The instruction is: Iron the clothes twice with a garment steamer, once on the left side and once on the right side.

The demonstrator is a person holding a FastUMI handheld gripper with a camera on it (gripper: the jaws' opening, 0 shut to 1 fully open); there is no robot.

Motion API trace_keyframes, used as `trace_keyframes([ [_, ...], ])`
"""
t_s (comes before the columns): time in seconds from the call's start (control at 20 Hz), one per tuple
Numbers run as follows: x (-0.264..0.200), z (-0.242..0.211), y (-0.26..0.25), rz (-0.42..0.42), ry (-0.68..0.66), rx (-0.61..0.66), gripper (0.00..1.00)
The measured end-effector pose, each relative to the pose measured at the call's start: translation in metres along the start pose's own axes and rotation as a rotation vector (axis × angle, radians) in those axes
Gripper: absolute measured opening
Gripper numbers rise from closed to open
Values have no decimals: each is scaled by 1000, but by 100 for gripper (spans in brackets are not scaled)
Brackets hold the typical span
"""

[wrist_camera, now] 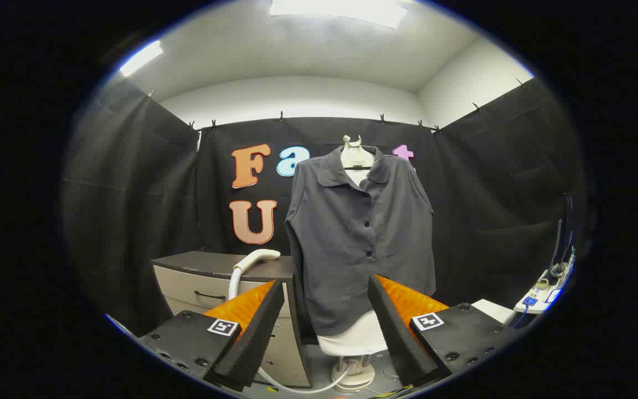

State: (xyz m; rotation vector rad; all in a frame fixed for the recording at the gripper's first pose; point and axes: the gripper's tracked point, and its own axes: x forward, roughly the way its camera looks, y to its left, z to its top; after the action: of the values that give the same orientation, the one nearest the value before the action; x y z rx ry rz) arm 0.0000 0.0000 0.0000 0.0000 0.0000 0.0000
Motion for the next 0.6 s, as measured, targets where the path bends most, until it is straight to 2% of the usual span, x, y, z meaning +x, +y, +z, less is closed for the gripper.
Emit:
trace_keyframes([
  [0.6,10,-2,5,3,-2,5,98],
])
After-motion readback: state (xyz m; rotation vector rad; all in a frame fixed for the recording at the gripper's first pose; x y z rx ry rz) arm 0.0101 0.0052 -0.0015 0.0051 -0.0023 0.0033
